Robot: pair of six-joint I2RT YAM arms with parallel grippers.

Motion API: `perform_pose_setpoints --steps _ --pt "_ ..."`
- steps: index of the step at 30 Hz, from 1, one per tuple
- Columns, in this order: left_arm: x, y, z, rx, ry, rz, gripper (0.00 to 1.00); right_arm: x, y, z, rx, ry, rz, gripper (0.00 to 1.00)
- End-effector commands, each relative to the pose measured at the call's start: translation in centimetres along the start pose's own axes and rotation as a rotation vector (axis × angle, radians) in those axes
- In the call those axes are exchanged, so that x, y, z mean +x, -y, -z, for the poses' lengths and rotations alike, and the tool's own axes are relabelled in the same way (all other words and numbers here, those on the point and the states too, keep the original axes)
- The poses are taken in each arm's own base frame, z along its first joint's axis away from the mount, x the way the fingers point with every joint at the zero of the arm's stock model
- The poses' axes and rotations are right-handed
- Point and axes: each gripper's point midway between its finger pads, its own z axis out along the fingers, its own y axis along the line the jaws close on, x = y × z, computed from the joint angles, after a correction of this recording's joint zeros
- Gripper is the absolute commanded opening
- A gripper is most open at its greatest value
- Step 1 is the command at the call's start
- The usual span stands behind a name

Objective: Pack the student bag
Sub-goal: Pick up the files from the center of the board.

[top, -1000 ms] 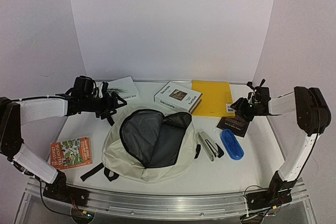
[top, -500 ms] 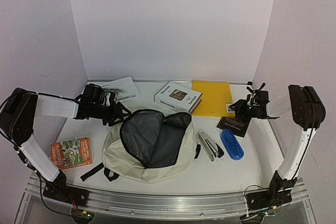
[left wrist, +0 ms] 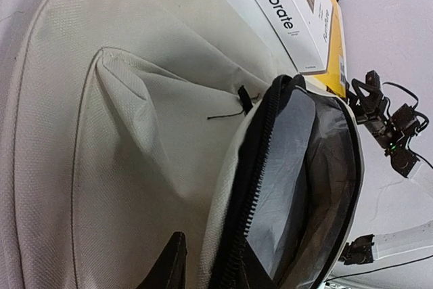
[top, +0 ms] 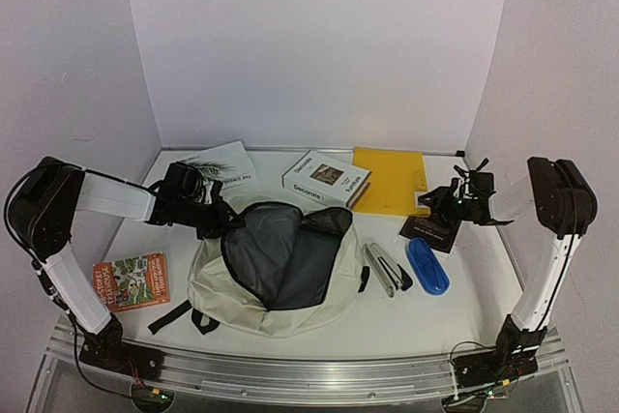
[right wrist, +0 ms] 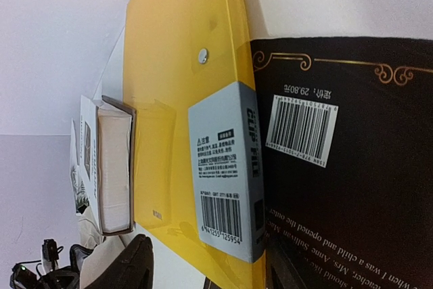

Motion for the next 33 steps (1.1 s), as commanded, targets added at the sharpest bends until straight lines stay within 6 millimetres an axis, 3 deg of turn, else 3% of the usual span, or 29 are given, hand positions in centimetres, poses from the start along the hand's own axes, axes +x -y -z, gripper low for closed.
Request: perform_pose_setpoints --steps 1,10,17,22,28,33 --pt "-0.6 1.0 -0.4 0.021 0.018 -0.023 0.21 0.8 0.2 -0.5 -0.039 -0.021 -0.044 0.53" --pt "-0.3 1.3 -0.8 0.020 0.010 -0.028 0.10 0.6 0.0 -1.3 -0.053 0.000 -0.048 0.44" --pt "-0.4 1.5 -0.8 0.014 0.010 -0.032 0.06 -0.5 0.8 -1.3 -0.002 0.052 -0.025 0.23" --pt "-0.6 1.7 -0.5 0.002 0.022 -0.041 0.06 -1.1 0.1 -0.7 -0.002 0.079 -0.005 0.05" --pt "-0.9 1.9 0.2 -0.017 0.041 -0.053 0.07 -3.5 -2.2 2.1 0.036 0.187 0.058 0.00" --pt "-1.2 1.9 1.1 -0.058 0.056 -0.082 0.20 -5.8 -4.3 6.7 0.153 0.302 0.161 0.00"
